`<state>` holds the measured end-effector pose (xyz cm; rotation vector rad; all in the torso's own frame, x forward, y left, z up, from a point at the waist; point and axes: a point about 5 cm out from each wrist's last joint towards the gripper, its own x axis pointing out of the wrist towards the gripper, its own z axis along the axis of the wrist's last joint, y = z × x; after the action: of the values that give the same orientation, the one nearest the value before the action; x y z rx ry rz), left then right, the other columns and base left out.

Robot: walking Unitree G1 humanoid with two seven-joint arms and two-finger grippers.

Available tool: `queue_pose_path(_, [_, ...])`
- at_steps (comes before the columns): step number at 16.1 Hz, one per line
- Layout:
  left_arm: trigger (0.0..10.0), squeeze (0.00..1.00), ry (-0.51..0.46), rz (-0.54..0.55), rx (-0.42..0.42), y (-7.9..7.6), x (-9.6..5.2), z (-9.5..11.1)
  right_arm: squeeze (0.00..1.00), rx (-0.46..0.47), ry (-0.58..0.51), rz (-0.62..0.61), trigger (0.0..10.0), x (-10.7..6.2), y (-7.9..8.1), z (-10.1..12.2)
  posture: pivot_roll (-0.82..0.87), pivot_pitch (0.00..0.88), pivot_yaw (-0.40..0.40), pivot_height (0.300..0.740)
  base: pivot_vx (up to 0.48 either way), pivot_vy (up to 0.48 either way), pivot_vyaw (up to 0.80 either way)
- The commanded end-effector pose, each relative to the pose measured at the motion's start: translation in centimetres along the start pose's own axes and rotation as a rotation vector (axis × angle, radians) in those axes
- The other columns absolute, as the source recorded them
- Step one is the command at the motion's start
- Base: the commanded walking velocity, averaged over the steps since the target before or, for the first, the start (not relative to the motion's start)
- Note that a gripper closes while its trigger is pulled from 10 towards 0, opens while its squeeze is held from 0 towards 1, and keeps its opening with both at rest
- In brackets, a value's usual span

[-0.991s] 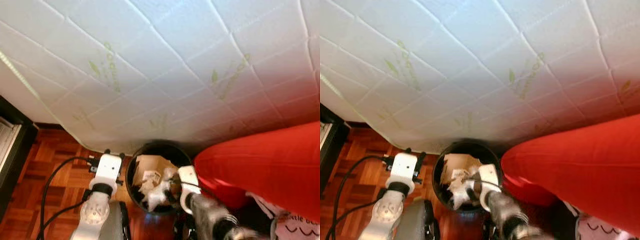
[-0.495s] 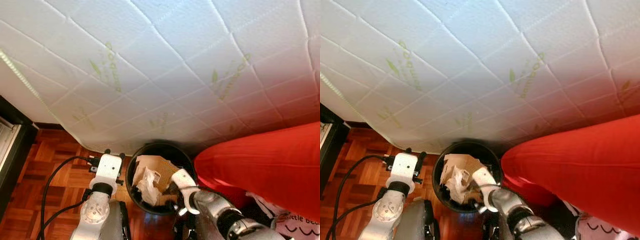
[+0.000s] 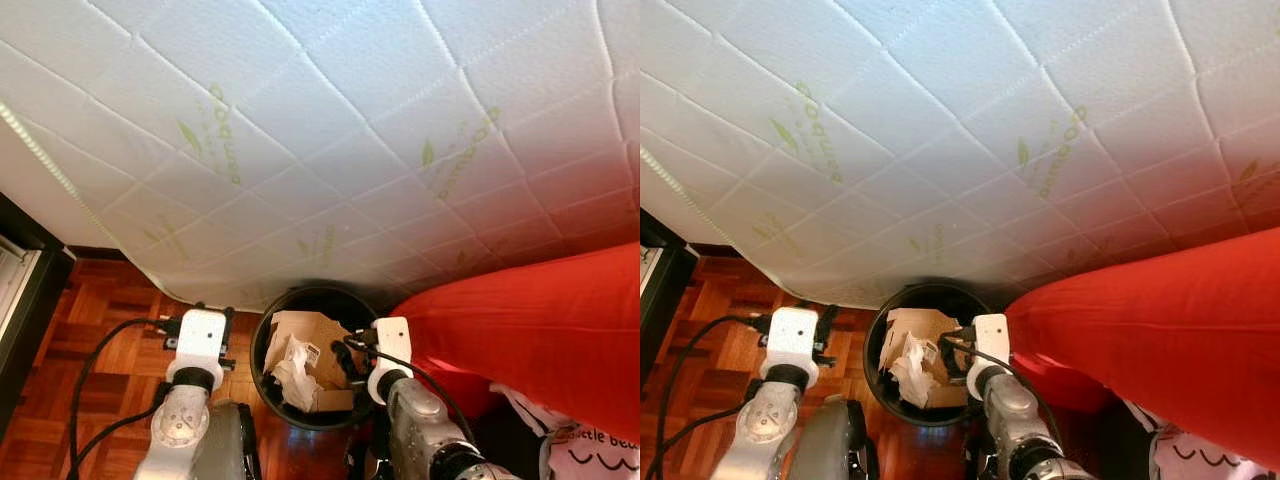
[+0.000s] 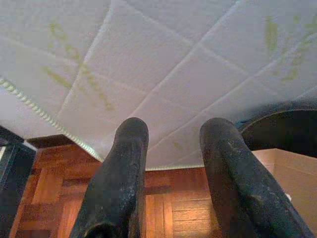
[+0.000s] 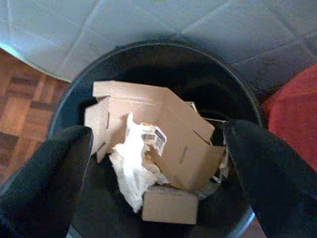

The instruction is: Clean up the room

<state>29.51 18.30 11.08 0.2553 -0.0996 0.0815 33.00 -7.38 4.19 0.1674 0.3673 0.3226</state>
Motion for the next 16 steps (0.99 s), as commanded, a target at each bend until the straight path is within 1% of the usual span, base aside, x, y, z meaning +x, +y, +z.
queue_pose_path(1, [10.0, 0.0, 0.064, 0.018, -0.025, 0.1, -0.8, -1.6, 0.0, 0.04, 0.026, -0.022, 10.0, -0.4, -0.2, -1.3, 0.14, 0.349, -0.103, 0.615, 0.0, 0.0, 0.0])
queue_pose_path(2, [10.0, 0.0, 0.076, 0.025, -0.036, 0.1, -0.9, -2.0, 0.0, 0.054, 0.028, -0.051, 10.0, -0.5, -0.4, -1.4, 0.14, 0.325, -0.105, 0.625, 0.0, 0.0, 0.0])
queue_pose_path(4, [10.0, 0.0, 0.082, 0.027, -0.04, 0.1, -0.8, -2.2, 0.0, 0.062, 0.037, -0.063, 10.0, -0.5, -0.5, -1.5, 0.14, 0.316, -0.105, 0.635, 0.0, 0.0, 0.0])
queue_pose_path(8, [10.0, 0.0, 0.139, 0.055, -0.064, 0.3, -0.7, -3.8, 0.0, 0.035, 0.064, -0.044, 10.0, -0.5, -0.7, -1.5, 0.15, 0.28, -0.12, 0.675, 0.0, 0.0, 0.0])
queue_pose_path(9, [10.0, 0.0, 0.148, 0.06, -0.067, 0.4, -0.7, -4.0, 0.0, 0.032, 0.065, -0.043, 10.0, -0.4, -0.7, -1.5, 0.15, 0.271, -0.124, 0.68, 0.0, 0.0, 0.0])
queue_pose_path(10, [10.0, 0.0, 0.176, 0.077, -0.08, 0.6, -0.8, -4.8, 0.0, 0.021, 0.068, -0.044, 10.0, -0.4, -0.7, -1.4, 0.15, 0.261, -0.128, 0.69, 0.0, 0.0, 0.0])
queue_pose_path(11, [10.0, 0.0, 0.176, 0.077, -0.08, 0.6, -0.8, -4.8, 0.0, 0.021, 0.068, -0.044, 10.0, -0.4, -0.7, -1.4, 0.15, 0.261, -0.128, 0.69, 0.0, 0.0, 0.0])
queue_pose_path(12, [10.0, 0.0, 0.227, 0.084, -0.084, 0.8, -1.0, -6.0, 0.0, 0.008, 0.075, -0.051, 10.0, -0.3, -0.9, -1.2, 0.15, 0.24, -0.127, 0.705, 0.0, 0.0, 0.0])
queue_pose_path(13, [10.0, 0.0, 0.24, 0.084, -0.081, 0.8, -1.0, -6.3, 0.0, 0.007, 0.077, -0.054, 10.0, -0.3, -0.9, -1.2, 0.15, 0.233, -0.126, 0.71, 0.0, 0.0, 0.0])
queue_pose_path(16, [10.0, 0.0, 0.324, 0.094, -0.101, 1.0, -1.4, -8.0, 0.0, 0.006, 0.09, -0.07, 10.0, -0.2, -1.0, -1.0, 0.14, 0.184, -0.124, 0.735, 0.0, 0.0, 0.0])
